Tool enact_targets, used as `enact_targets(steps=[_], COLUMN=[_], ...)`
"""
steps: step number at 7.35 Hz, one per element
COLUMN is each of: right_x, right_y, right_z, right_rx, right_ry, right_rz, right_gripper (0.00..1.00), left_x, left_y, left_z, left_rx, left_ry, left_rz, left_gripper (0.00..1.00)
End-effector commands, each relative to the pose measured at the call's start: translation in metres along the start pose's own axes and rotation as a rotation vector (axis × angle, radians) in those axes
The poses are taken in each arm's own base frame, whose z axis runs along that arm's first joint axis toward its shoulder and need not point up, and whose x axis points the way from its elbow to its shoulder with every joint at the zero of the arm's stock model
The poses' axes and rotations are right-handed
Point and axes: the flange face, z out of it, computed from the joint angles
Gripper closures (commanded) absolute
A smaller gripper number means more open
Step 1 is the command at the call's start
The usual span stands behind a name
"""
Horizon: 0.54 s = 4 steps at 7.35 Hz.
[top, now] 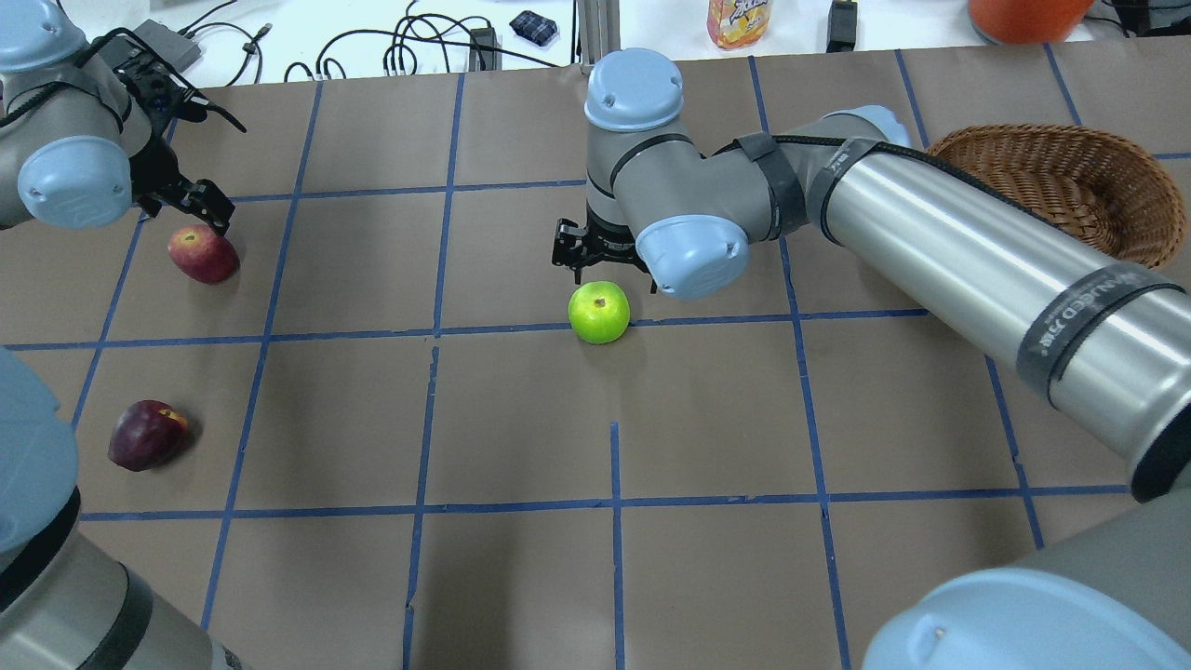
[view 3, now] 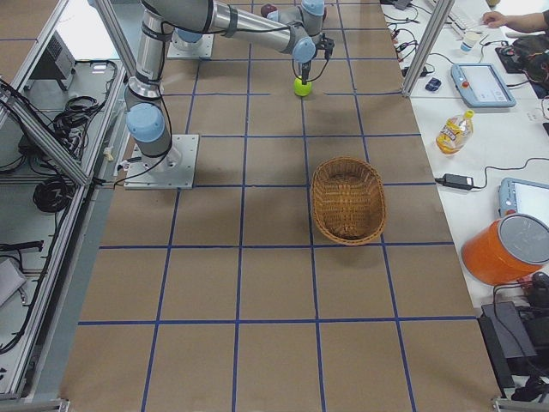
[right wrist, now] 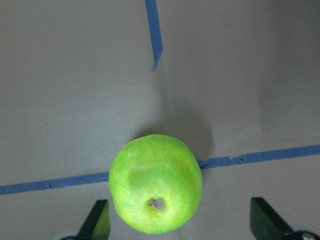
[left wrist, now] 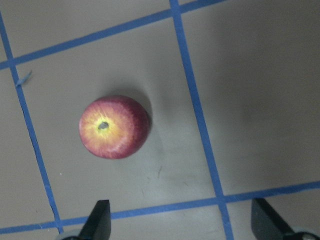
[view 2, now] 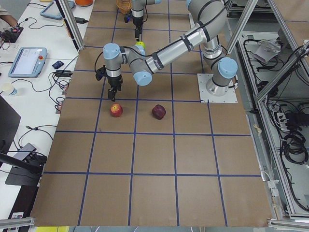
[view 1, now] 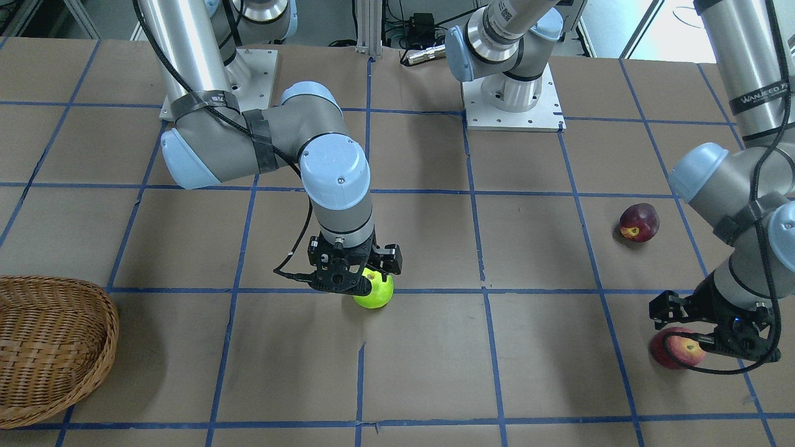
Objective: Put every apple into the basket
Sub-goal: 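Grasp bright red apple with left gripper while right grasps green apple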
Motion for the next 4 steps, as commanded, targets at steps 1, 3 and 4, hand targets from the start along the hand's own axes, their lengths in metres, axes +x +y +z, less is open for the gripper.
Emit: enact_targets(steps=[1,3,4], right_x=[-0.014,-0.013,-0.013], right_y=[0.005,0.004,0.003], right_z=[0.027,0.042,0.050], right_rx=[-0.015,-0.035,-0.044], right_ry=[0.006,0.017,0.024], right_rz=[-0.004,-0.004,-0.003], right_gripper=[0.00,0.00,0.00], left_x=[-0.032,-0.029,-0.028], left_y=[0.002,-0.001,-0.002], left_z=[0.039,0.064,0.076], left_rx=[-0.030,-0.062,-0.066], left_ry=[0.024,0.051,0.070], left_rz=[0.009,-0.012,-0.012], left_gripper=[0.00,0.00,0.00])
